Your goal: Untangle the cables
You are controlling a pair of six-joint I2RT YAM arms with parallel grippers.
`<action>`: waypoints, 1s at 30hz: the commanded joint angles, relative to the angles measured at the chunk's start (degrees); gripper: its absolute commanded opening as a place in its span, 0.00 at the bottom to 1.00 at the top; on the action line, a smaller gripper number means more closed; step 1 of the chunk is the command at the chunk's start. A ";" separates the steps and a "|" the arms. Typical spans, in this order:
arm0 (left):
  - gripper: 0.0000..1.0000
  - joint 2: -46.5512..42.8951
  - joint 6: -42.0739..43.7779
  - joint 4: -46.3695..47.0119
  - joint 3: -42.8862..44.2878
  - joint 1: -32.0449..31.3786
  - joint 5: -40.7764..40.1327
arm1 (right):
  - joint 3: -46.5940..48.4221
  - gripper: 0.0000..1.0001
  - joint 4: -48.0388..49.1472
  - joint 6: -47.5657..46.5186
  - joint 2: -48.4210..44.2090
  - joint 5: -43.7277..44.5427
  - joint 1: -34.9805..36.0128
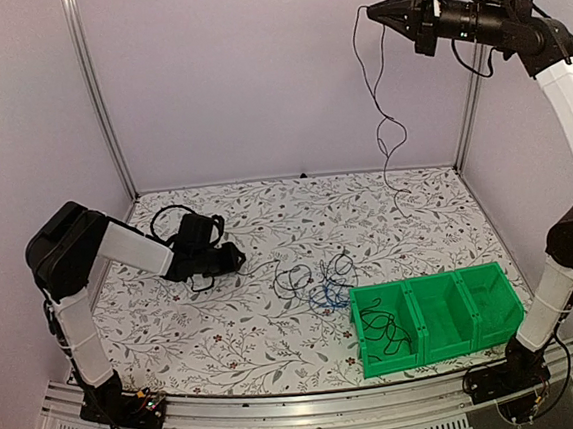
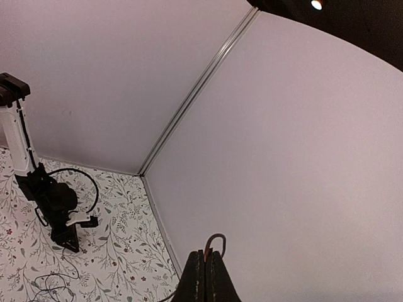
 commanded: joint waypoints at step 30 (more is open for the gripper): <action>0.43 -14.50 6.54 -12.21 -1.03 0.72 -8.89 | -35.67 0.00 3.89 3.52 -19.90 -10.93 -1.23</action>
